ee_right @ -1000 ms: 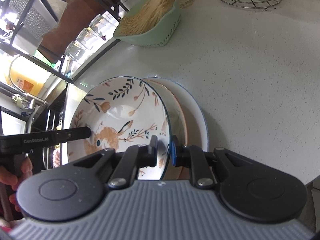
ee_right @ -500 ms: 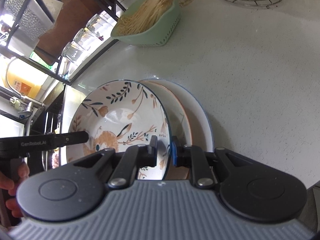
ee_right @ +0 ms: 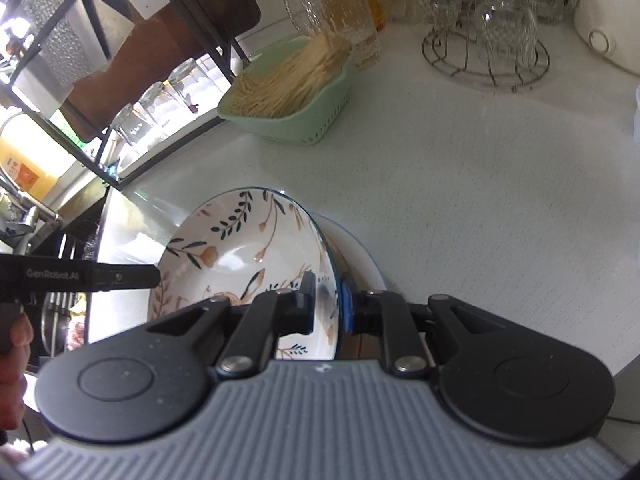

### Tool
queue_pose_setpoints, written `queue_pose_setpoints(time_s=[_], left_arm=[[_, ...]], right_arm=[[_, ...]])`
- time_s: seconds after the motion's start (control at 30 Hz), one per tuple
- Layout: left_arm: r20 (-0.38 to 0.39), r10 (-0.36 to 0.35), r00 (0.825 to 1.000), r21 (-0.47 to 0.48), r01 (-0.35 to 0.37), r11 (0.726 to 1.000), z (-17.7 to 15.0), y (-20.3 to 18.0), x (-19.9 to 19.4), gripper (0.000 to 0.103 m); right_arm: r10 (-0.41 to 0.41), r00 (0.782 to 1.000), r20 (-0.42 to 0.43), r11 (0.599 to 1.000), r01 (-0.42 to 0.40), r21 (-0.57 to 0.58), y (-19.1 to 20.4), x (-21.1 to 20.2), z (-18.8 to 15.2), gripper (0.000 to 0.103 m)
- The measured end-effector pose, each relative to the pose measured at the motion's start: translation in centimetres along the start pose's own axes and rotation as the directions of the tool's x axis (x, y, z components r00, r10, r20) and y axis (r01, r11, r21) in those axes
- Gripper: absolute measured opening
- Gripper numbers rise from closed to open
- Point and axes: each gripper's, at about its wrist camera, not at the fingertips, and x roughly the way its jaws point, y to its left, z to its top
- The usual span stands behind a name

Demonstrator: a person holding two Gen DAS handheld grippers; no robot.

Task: Organize plates and bowls
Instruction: 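Lower the bowl onto the plate stack, open both grippers and withdraw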

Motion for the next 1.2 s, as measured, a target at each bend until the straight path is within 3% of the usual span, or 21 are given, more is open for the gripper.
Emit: queue_pose_setpoints(time_s=[0.2, 0.3, 0.5, 0.83, 0.97, 1.2], left_arm=[[0.05, -0.042, 0.998, 0.011, 0.042, 0.999, 0.4, -0.3, -0.6, 0.021], [0.083, -0.043, 0.996, 0.05, 0.039, 0.998, 0.7, -1.2, -1.2, 0.021], [0.14, -0.072, 0.988, 0.091, 0.06, 0.994, 1.5, -2.7, -2.9, 0.021], [0.203, -0.168, 0.965, 0.112, 0.147, 0.983, 1.9, -4.8, -7.2, 0.021], [0.232, -0.178, 0.956, 0.132, 0.15, 0.98, 1.6, -5.5, -8.6, 0.021], [0.272, -0.196, 0.942, 0.194, 0.146, 0.97, 1.0, -6.4, -10.2, 0.021]], right_arm=[[-0.029, 0.999, 0.016, 0.999, 0.029, 0.024, -0.8, -0.1, 0.4, 0.017], [0.024, 0.998, 0.062, 0.997, -0.028, 0.076, -1.7, -1.1, 0.9, 0.017], [0.011, 0.992, 0.125, 0.998, -0.018, 0.058, -1.2, -3.1, 2.0, 0.017], [-0.049, 0.968, 0.246, 0.999, 0.052, -0.009, 1.3, -9.2, 3.3, 0.017], [-0.058, 0.953, 0.296, 0.995, 0.077, -0.055, 2.7, -10.2, 3.0, 0.017], [-0.107, 0.95, 0.294, 0.992, 0.122, -0.031, 3.3, -10.4, 2.4, 0.017]])
